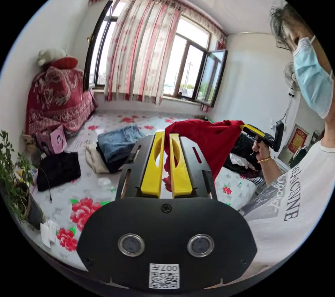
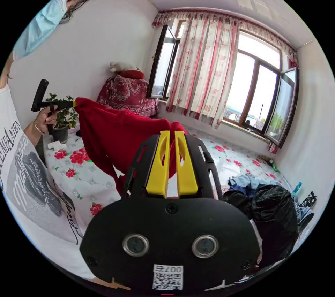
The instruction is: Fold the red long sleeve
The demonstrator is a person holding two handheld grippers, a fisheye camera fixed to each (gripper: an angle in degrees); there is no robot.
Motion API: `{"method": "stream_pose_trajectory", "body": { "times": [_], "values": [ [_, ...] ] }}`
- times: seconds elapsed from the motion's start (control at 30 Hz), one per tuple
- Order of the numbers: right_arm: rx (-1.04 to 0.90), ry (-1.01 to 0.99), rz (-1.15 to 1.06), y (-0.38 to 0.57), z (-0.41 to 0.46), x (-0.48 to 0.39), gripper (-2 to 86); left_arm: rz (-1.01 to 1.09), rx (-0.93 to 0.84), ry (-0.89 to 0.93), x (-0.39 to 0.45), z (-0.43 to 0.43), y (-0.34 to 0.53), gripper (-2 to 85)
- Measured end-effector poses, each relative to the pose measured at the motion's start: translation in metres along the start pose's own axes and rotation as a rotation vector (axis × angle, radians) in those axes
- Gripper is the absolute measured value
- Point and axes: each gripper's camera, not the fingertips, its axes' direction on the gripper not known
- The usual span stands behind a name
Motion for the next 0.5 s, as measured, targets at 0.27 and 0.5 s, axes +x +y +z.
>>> {"method": "stream_pose_trajectory", "body": {
  "times": [0.27,0.5],
  "values": [
    [0.244,0.102,-0.053,-0.049,-0.081,-0.024,0.3,0.168,0.300,-0.092,0.055,-0.085,-0.048,-0.4],
    [0.025,-0.035,0.000,-0.066,0.055,0.006,1.8,-0.009,-0.007,-0.218,-0.040,0.075,-0.078,2.1]
  ]
}}
